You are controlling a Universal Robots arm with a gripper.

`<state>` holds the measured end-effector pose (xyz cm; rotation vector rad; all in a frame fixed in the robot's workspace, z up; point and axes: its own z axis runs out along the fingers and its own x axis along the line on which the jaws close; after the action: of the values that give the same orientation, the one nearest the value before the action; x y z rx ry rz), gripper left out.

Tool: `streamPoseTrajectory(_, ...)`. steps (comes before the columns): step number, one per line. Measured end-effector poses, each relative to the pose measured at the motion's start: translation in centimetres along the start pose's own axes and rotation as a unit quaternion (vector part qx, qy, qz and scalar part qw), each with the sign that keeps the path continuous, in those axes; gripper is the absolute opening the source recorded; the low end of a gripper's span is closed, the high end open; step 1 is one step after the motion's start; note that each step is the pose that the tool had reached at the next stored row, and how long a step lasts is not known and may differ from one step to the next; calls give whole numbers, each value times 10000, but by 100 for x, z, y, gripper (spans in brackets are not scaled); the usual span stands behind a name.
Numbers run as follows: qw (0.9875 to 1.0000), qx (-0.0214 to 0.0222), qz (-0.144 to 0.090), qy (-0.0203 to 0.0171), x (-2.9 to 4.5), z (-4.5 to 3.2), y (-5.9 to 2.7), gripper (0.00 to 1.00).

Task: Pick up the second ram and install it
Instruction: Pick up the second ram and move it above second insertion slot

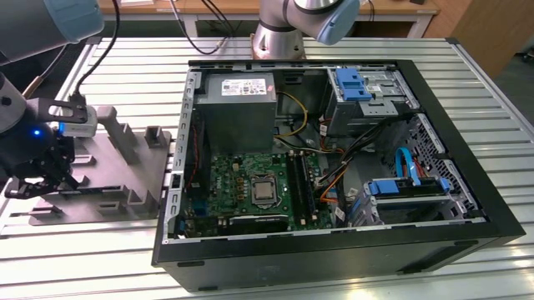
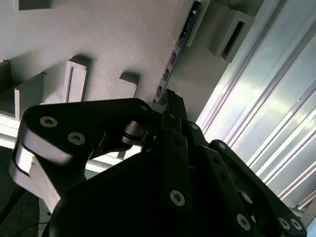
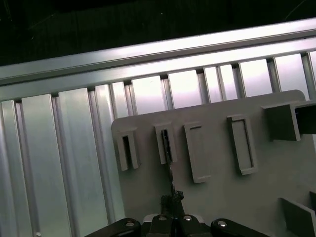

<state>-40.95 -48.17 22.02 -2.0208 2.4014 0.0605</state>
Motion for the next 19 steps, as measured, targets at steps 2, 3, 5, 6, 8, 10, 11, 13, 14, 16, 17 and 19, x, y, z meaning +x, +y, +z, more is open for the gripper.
streamPoseTrajectory(2,9999,-3,-114,3,0,0,0,11)
streamPoseTrajectory(3,9999,-4,-169,5,0,0,0,11)
streamPoseTrajectory(5,9996,-8,-281,8,0,0,0,11)
streamPoseTrajectory(6,9994,-9,-337,9,0,0,0,11)
streamPoseTrajectory(8,9990,-12,-449,13,0,0,0,11)
streamPoseTrajectory(10,9984,-15,-558,15,0,1,0,11)
streamPoseTrajectory(11,9981,-16,-611,17,0,1,0,11)
streamPoseTrajectory(13,9974,-19,-717,20,0,1,0,11)
streamPoseTrajectory(14,9970,-21,-770,21,0,1,0,11)
streamPoseTrajectory(16,9961,-24,-882,24,0,1,0,11)
streamPoseTrajectory(17,9956,-25,-934,26,0,1,0,11)
streamPoseTrajectory(19,9946,-28,-1037,29,0,1,0,11)
